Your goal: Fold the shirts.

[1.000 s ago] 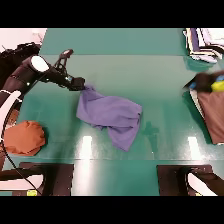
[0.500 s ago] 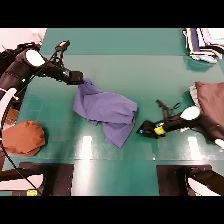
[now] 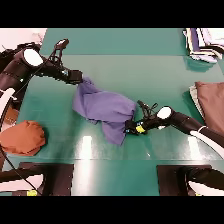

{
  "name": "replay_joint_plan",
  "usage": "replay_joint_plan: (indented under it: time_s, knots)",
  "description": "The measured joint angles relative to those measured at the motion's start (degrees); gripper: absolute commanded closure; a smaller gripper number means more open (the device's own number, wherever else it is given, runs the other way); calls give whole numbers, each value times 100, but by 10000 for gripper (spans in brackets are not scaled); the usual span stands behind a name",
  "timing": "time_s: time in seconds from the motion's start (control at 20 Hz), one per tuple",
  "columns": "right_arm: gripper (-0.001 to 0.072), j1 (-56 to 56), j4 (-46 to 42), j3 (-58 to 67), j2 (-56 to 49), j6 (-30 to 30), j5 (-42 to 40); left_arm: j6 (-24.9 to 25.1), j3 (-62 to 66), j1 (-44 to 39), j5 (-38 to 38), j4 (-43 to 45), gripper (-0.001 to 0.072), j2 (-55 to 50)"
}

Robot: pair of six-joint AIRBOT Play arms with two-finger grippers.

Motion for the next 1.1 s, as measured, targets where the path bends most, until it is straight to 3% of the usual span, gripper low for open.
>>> replay_joint_plan:
  time_s: [0.2, 0.45, 0.7, 1.1]
  knots:
    - [700, -538, -723, 103, 640, 212, 57, 0, 247, 2, 136, 378, 686, 509]
    - [700, -2184, -1696, 505, 2011, 466, 671, -2, 1224, 2, 197, 931, 686, 1386]
    - [700, -3519, -2422, 1908, 3084, 396, 1202, -2, 2306, -2, 192, 1045, 686, 2135]
    - [700, -4485, -2739, 4157, 3860, 87, 1825, -22, 3689, -2, 22, 1058, 686, 2859]
